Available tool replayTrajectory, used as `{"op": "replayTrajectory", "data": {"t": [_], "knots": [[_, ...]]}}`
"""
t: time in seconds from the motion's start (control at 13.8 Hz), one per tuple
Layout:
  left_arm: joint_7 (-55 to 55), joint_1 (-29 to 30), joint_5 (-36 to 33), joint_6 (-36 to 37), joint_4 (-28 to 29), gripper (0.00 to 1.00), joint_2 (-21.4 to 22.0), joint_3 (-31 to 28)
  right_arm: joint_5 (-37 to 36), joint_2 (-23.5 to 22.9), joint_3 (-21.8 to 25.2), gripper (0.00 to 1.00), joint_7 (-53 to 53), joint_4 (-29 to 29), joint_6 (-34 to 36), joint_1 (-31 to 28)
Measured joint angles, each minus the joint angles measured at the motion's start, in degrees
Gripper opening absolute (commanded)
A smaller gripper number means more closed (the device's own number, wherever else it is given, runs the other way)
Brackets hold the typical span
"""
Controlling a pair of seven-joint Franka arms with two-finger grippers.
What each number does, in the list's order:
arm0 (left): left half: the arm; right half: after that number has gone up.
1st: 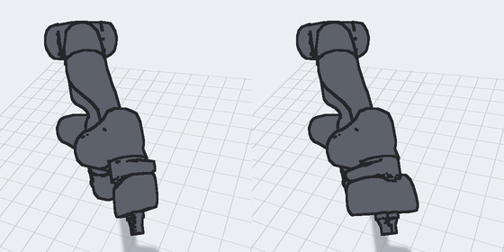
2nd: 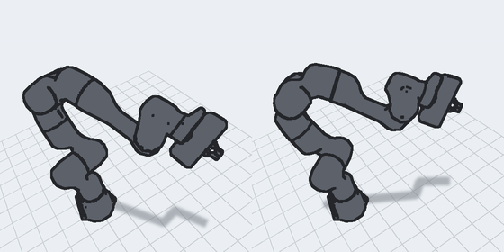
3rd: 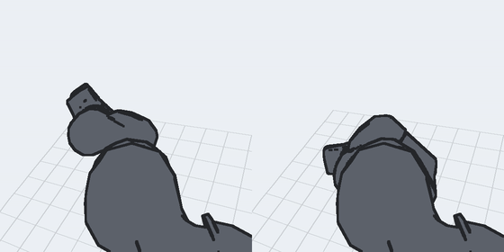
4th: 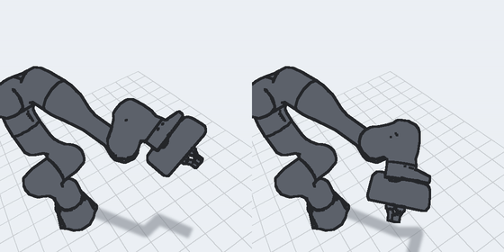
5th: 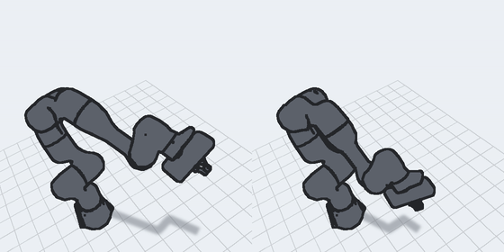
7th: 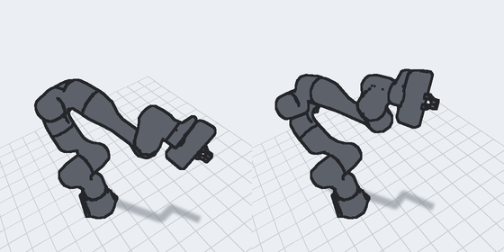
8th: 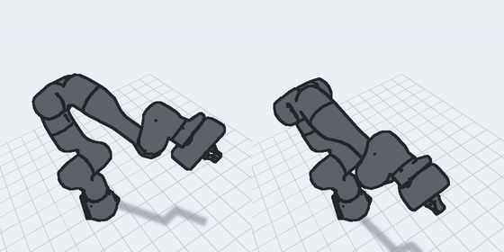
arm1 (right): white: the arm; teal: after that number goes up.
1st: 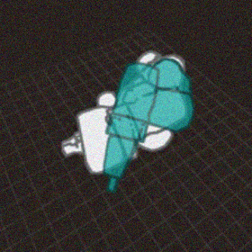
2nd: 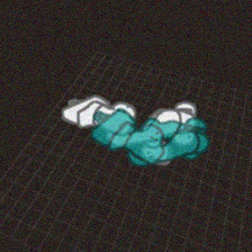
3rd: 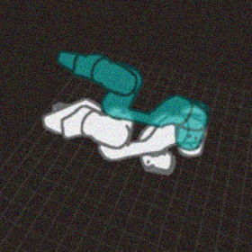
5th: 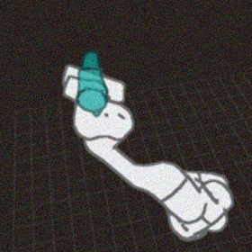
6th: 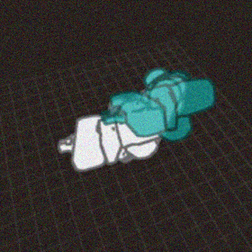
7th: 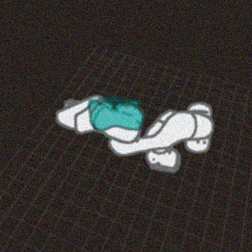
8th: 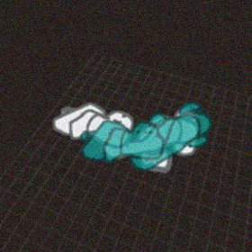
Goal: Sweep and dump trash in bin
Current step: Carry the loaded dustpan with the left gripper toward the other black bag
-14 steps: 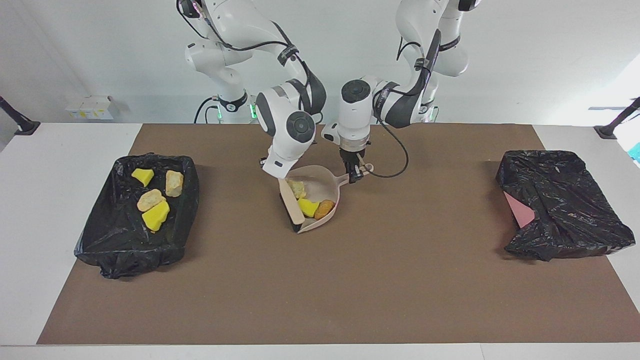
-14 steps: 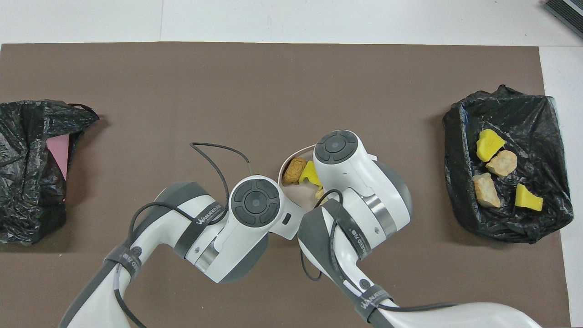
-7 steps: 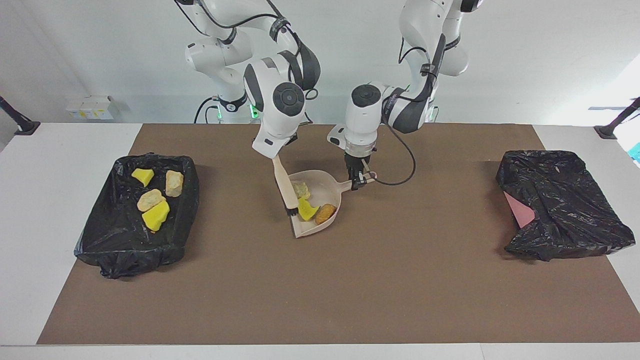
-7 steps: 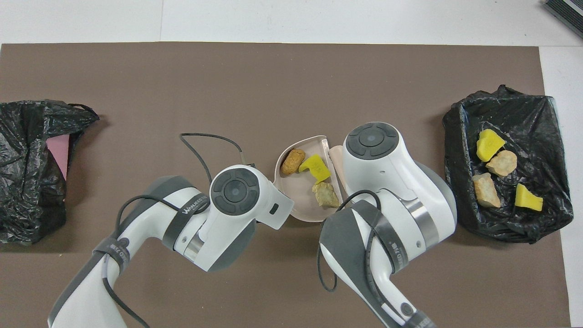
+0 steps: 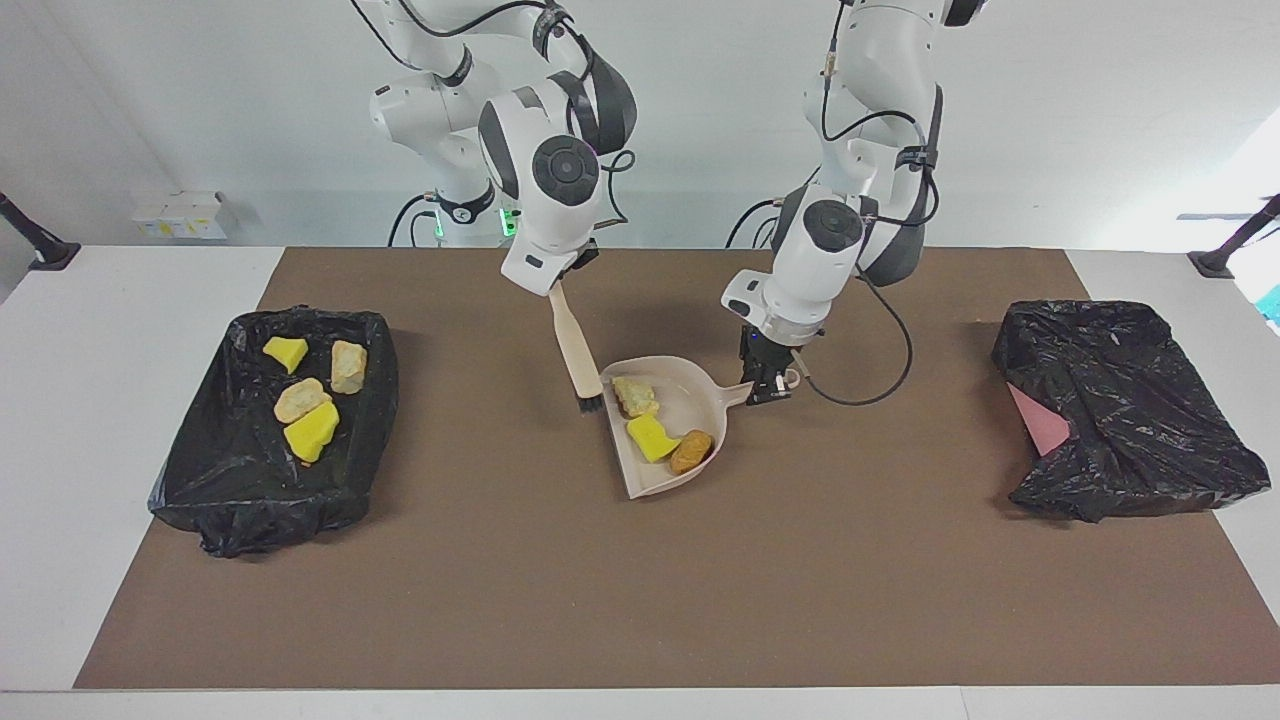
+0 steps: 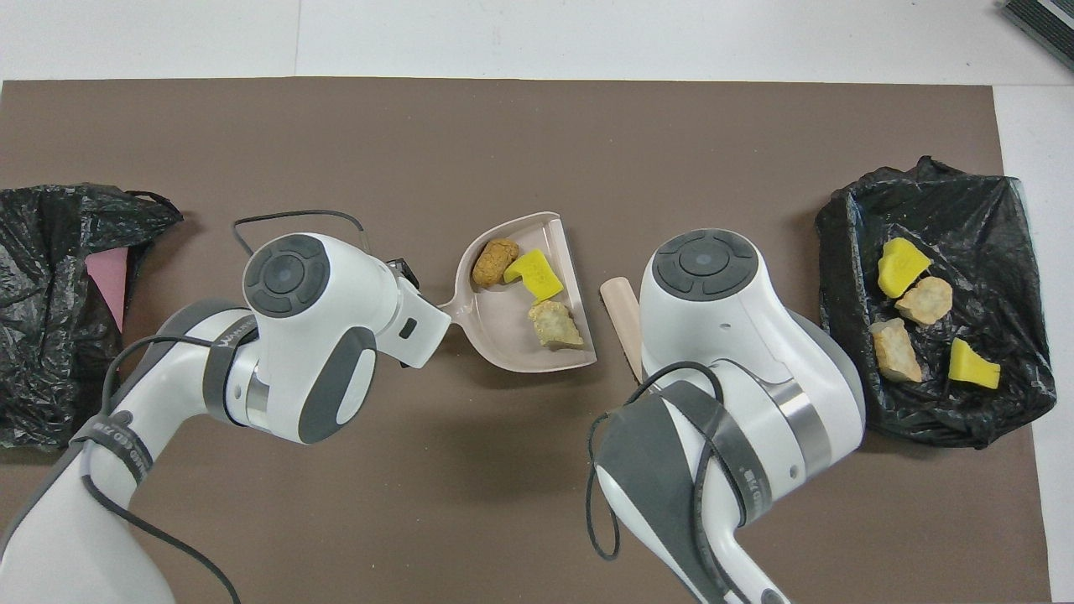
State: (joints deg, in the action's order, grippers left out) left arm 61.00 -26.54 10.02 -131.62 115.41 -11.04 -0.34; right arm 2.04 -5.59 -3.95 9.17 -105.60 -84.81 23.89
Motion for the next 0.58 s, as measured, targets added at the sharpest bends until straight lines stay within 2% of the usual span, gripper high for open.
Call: {"op": "replayTrajectory", "data": {"t": [0.29,0.58], "knots": [[2.98,3.44,0.47,2.25,-2.08,0.00,2.17,-0.03,0.60,0.43,-0.08,0.00,0.46,0.10,2.30,0.76],[7.33,8.27,0.47,11.20,-6.89,0.00,5.85,-0.41,2.18,2.90,-0.08,0.00,0.46,0.35,4.50,0.81]]}}
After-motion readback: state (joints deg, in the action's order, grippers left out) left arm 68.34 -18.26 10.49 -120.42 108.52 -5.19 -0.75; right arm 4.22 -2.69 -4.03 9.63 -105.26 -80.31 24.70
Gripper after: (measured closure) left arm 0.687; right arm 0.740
